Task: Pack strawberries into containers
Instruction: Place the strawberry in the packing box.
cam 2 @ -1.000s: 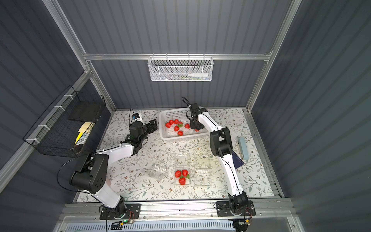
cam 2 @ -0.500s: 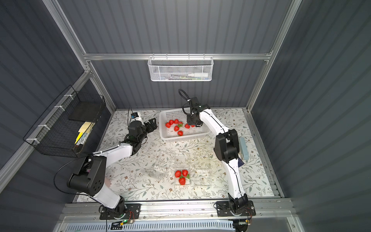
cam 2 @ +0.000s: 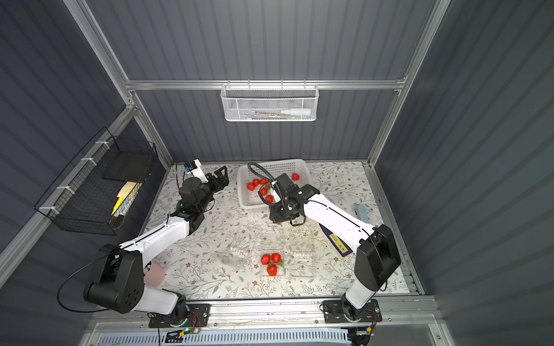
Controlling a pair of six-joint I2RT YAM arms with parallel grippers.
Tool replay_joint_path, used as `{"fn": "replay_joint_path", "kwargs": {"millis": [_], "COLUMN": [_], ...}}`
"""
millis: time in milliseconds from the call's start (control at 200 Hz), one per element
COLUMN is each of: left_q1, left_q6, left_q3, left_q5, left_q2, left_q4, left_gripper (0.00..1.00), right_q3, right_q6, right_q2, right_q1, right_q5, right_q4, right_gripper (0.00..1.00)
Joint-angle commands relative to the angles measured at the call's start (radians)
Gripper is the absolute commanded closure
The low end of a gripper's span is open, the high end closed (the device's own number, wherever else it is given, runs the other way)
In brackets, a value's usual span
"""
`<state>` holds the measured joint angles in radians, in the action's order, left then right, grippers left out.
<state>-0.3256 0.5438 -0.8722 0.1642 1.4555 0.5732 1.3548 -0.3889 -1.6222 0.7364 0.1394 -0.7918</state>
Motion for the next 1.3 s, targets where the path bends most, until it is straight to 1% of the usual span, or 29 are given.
{"fn": "replay_joint_path", "kwargs": {"millis": [0,155,310,460,485,495,510,590,650,830,895,915,1041,1296], "left_q1": [0.007,0.007,0.006,0.007,0.007,0.007,0.007,0.007,0.007,0.007,0.007,0.007,0.006,0.007], "left_q6": [-0.001,-0.011,-0.011,-0.012,-0.011,-0.011,-0.011,-0.011,-0.011,-0.011,-0.012,-0.013,-0.013,-0.013], "left_q3": [0.015,0.018,0.027,0.027,0.026,0.027,0.027,0.028,0.027,0.028,0.028,0.028,0.026,0.021], "left_q5": [0.003,-0.010,-0.013,-0.006,-0.007,-0.006,-0.006,-0.005,-0.005,-0.006,-0.008,-0.008,-0.009,-0.011], "left_q2": [-0.016,-0.018,-0.018,-0.017,-0.018,-0.017,-0.018,-0.016,-0.012,-0.007,-0.005,-0.006,-0.004,0.001], "left_q4": [0.020,0.023,0.024,0.025,0.025,0.024,0.026,0.027,0.027,0.028,0.028,0.028,0.028,0.027], "left_gripper": [0.11,0.11,0.11,0.11,0.11,0.11,0.11,0.11,0.11,0.11,0.11,0.11,0.11,0.11], "right_q3": [-0.094,-0.205,-0.241,-0.285,-0.294,-0.295,-0.299,-0.306,-0.301,-0.284,-0.280,-0.280,-0.271,-0.267], "right_q6": [-0.100,-0.182,-0.201,-0.212,-0.214,-0.214,-0.215,-0.216,-0.213,-0.206,-0.204,-0.201,-0.191,-0.171], "right_q2": [0.017,0.018,0.011,-0.008,-0.013,-0.016,-0.020,-0.044,-0.056,-0.056,-0.054,-0.054,-0.052,0.005], "right_q1": [0.081,0.146,0.166,0.174,0.176,0.178,0.181,0.193,0.198,0.201,0.201,0.201,0.201,0.202], "right_q5": [0.062,0.129,0.132,0.165,0.166,0.195,0.208,0.215,0.208,0.186,0.186,0.150,0.111,0.049], "right_q4": [-0.048,0.004,-0.014,-0.005,0.002,0.005,0.011,0.014,0.009,0.004,0.003,0.002,-0.011,-0.010], "right_gripper": [0.82,0.81,0.82,0.75,0.75,0.75,0.75,0.74,0.72,0.49,0.44,0.43,0.39,0.40]}}
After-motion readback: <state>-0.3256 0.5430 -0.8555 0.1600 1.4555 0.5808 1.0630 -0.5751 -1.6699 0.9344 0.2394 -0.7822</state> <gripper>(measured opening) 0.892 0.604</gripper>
